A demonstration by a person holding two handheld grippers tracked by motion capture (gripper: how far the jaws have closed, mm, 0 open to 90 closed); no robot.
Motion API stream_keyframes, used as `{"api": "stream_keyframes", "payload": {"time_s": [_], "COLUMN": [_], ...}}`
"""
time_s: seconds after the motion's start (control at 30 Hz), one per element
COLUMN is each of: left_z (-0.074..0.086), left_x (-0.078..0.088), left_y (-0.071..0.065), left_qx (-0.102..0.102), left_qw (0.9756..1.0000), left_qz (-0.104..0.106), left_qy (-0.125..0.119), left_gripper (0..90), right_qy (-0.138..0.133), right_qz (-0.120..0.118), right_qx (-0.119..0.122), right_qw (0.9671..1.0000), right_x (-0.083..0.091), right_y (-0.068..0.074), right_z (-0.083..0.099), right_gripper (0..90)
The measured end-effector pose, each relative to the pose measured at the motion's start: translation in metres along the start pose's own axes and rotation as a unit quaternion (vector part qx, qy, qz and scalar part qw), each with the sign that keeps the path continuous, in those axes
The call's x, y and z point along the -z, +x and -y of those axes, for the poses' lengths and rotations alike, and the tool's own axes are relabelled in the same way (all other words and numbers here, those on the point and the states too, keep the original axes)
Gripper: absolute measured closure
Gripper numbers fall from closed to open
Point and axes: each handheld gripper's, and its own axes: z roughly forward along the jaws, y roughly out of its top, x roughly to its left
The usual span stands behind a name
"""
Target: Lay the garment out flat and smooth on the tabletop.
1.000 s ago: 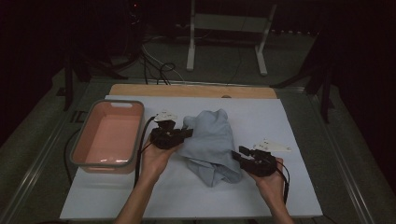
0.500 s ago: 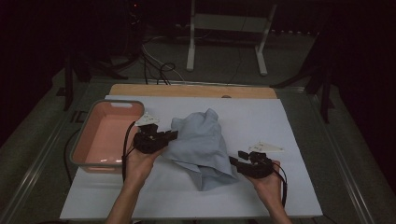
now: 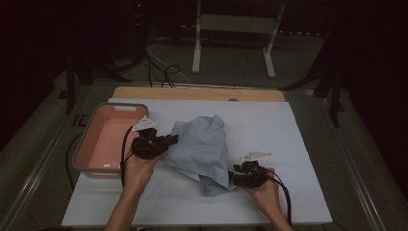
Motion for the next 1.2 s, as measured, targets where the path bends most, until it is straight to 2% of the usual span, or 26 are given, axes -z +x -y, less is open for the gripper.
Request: {"api": "stream_keyframes", "payload": {"time_s": [0.13, 0.2, 0.33, 0.37, 0.47, 0.5, 0.53, 0.67, 0.7, 0.83, 0.93, 1.03, 1.1, 1.2], "left_z": [-0.001, -0.001, 0.0, 0.0, 0.0, 0.0, 0.001, 0.001, 0.001, 0.002, 0.005, 0.007, 0.008, 0.009], "left_x": [-0.001, -0.001, -0.001, -0.001, -0.001, -0.002, -0.002, -0.004, -0.004, -0.009, -0.015, -0.021, -0.024, -0.028], "left_y": [-0.001, -0.001, -0.001, -0.001, -0.001, -0.002, -0.003, -0.005, -0.005, -0.007, -0.013, -0.016, -0.017, -0.02], "left_qx": [-0.001, -0.001, -0.001, -0.001, -0.001, -0.002, -0.003, -0.005, -0.006, -0.006, -0.009, -0.012, -0.012, -0.014], "left_qw": [1.0, 1.0, 1.0, 1.0, 1.0, 1.0, 1.0, 0.9999, 0.9999, 0.9999, 0.9997, 0.9996, 0.9995, 0.9993], "left_qz": [0.001, 0.001, 0.001, 0.001, 0.002, 0.003, 0.005, 0.008, 0.009, 0.014, 0.022, 0.027, 0.029, 0.033], "left_qy": [0.0, 0.001, 0.0, 0.0, 0.0, 0.0, -0.001, -0.001, -0.001, -0.001, 0.0, 0.004, 0.005, 0.006], "left_gripper": [87.2, 87.2, 87.2, 87.2, 87.2, 87.2, 87.2, 87.2, 87.2, 87.2, 87.2, 87.2, 87.1, 87.1], "right_qy": [0.024, 0.034, 0.045, 0.051, 0.052, 0.052, 0.047, 0.036, 0.029, 0.019, 0.01, 0.004, 0.001, -0.006], "right_qz": [-0.011, -0.009, -0.001, 0.001, -0.004, -0.001, 0.006, 0.019, 0.03, 0.048, 0.065, 0.083, 0.094, 0.107], "right_qx": [-0.002, 0.011, 0.015, 0.022, 0.021, 0.026, 0.025, 0.027, 0.027, 0.023, 0.014, 0.016, 0.004, 0.0], "right_qw": [0.9996, 0.9993, 0.9989, 0.9985, 0.9984, 0.9983, 0.9985, 0.9988, 0.9988, 0.9984, 0.9977, 0.9964, 0.9956, 0.9942], "right_x": [-0.01, -0.016, -0.022, -0.022, -0.022, -0.022, -0.021, -0.017, -0.012, -0.003, 0.002, 0.009, 0.014, 0.021], "right_y": [0.004, 0.007, 0.011, 0.013, 0.014, 0.015, 0.015, 0.011, 0.007, -0.003, -0.01, -0.017, -0.021, -0.03], "right_z": [0.0, 0.0, -0.002, -0.003, -0.003, -0.004, -0.003, -0.003, -0.003, -0.003, -0.001, 0.0, 0.0, 0.002], "right_gripper": [57.0, 57.4, 58.8, 66.6, 71.5, 77.9, 82.8, 83.6, 83.8, 83.9, 84.0, 84.0, 84.1, 84.1]}}
